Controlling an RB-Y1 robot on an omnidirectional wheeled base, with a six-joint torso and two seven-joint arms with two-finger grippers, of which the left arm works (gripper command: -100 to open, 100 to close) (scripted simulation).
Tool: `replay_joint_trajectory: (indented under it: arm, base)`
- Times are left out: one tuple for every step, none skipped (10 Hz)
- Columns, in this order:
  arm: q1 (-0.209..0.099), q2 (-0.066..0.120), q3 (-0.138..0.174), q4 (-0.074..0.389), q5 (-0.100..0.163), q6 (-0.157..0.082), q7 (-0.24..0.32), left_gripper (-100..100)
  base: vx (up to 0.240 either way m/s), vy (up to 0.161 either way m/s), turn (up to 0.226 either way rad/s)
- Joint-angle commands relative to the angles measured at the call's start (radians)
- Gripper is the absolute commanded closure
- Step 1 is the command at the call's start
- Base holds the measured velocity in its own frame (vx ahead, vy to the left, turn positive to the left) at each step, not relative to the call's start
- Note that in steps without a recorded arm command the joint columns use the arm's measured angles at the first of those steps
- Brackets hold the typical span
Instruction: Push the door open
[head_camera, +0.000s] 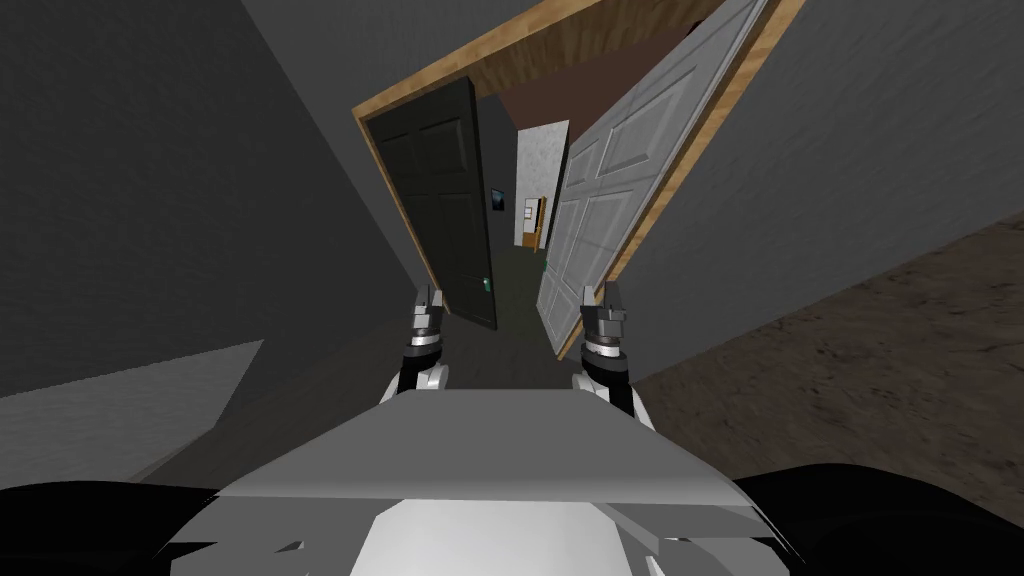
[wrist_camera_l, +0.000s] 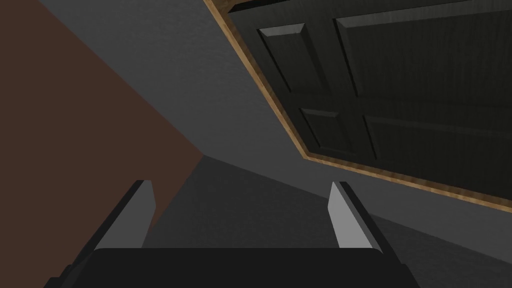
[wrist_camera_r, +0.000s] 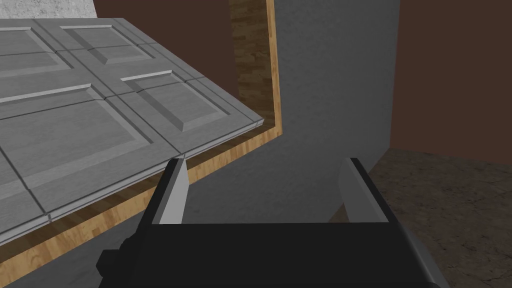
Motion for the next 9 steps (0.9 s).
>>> replay_joint_trajectory:
  arm:
    - [-0.014,0.007,-0.009,0.039,-0.002,-0.004,0.008,-100]
    - [-0.025,0.012,-0.013,0.067,-0.002,-0.007,0.013,-100]
    - [-0.036,0.016,-0.018,0.095,-0.002,-0.01,0.018,-100]
    - [-0.049,0.021,-0.022,0.127,-0.003,-0.013,0.024,-100]
    - [-0.062,0.026,-0.027,0.159,-0.003,-0.017,0.03,-100]
    - [-0.075,0.03,-0.032,0.192,-0.003,-0.02,0.036,-100]
    - [-0.088,0.035,-0.037,0.219,-0.004,-0.024,0.042,-100]
    - [-0.088,0.035,-0.037,0.225,-0.004,-0.024,0.042,-100]
    - [-0.103,0.039,-0.043,0.261,-0.004,-0.028,0.049,-100]
  base:
    - [0.089,0.042,-0.004]
    - [0.092,0.05,-0.005]
    - [0.085,0.056,-0.006]
    - [0.096,0.041,-0.008]
    - [0.108,0.047,-0.002]
    - [0.112,0.06,-0.006]
    - [0.1,0.059,-0.007]
    - [0.056,0.033,-0.005]
    - [0.046,0.03,-0.001]
